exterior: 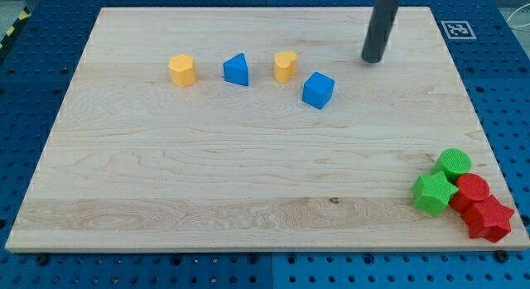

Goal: Point your arm to the yellow heart

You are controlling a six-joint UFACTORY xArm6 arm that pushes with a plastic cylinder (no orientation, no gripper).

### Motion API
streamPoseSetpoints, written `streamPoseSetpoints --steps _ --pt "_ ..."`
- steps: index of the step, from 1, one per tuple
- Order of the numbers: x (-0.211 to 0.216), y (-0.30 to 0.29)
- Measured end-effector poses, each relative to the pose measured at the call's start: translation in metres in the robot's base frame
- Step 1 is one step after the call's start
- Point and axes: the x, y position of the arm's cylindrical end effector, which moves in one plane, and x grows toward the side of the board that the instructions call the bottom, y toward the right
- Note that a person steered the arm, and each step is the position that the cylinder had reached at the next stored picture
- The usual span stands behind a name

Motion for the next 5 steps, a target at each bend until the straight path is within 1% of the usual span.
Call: streamPoseSetpoints --steps 1,3,5 --pt "0.0 0.0" --pt "-0.001 -0.075" --pt "-0.001 -0.107"
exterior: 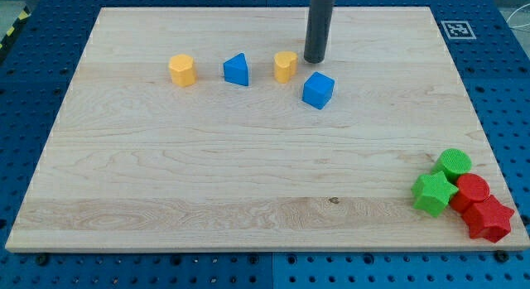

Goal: Point your arm to the yellow heart

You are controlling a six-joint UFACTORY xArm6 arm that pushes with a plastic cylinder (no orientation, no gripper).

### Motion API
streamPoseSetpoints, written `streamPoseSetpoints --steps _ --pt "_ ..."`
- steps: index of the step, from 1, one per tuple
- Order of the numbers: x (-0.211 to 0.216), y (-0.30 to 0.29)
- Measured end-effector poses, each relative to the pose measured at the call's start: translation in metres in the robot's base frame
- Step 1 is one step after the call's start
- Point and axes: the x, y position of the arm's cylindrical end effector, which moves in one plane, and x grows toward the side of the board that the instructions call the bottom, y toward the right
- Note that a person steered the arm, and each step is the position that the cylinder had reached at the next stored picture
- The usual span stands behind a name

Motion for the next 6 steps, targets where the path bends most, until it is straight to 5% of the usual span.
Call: streamPoseSetpoints --steps 6 --pt "0.001 -0.022"
